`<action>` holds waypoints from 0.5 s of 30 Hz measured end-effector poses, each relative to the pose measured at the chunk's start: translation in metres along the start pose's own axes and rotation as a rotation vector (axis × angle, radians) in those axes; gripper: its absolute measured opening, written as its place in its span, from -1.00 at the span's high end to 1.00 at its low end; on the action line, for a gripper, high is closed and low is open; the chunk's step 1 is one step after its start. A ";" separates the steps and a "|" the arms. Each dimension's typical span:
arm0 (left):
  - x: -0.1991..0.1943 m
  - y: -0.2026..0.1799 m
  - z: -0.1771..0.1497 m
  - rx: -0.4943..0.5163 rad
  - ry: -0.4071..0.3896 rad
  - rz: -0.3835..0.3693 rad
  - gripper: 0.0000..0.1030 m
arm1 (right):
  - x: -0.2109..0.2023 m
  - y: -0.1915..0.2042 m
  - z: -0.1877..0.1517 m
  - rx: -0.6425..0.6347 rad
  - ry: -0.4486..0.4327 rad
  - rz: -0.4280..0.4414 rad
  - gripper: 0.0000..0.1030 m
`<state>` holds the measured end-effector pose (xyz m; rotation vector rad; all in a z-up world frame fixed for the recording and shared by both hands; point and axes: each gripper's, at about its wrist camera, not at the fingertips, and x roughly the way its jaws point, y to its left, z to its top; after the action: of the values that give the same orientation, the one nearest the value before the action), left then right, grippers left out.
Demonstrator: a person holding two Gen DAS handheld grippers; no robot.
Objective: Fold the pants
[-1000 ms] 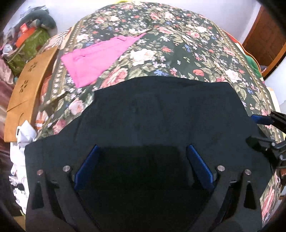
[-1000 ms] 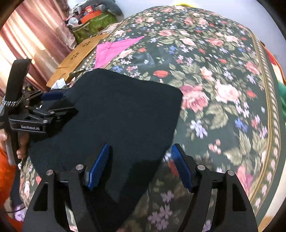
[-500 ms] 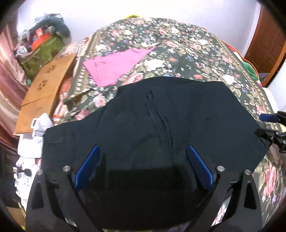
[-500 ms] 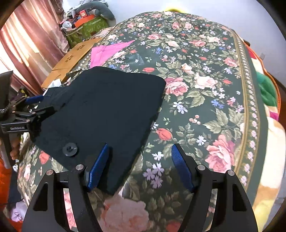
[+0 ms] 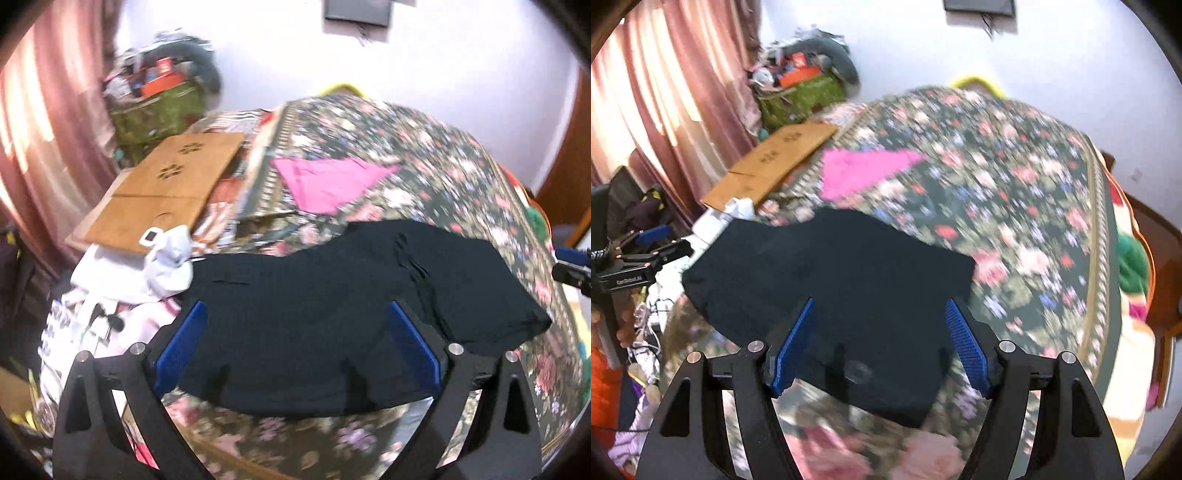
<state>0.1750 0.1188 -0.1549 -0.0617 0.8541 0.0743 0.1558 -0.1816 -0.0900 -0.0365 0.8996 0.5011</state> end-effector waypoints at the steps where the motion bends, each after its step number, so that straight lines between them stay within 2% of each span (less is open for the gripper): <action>1: -0.001 0.009 -0.001 -0.022 0.003 0.000 -0.92 | 0.003 0.007 0.003 -0.011 -0.005 0.005 -0.33; 4: 0.002 0.041 -0.012 -0.110 0.049 -0.016 -0.92 | 0.019 0.027 0.008 -0.046 0.007 0.013 -0.33; 8: 0.020 0.079 -0.037 -0.248 0.169 -0.096 -0.92 | 0.049 0.045 0.002 -0.077 0.062 0.011 -0.33; 12: 0.039 0.101 -0.069 -0.384 0.265 -0.190 -0.92 | 0.071 0.058 -0.012 -0.129 0.138 -0.026 -0.33; 15: 0.052 0.105 -0.086 -0.434 0.324 -0.233 -0.92 | 0.079 0.060 -0.025 -0.155 0.165 -0.040 -0.33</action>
<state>0.1348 0.2184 -0.2527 -0.5923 1.1369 0.0301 0.1519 -0.1021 -0.1554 -0.2392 1.0175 0.5349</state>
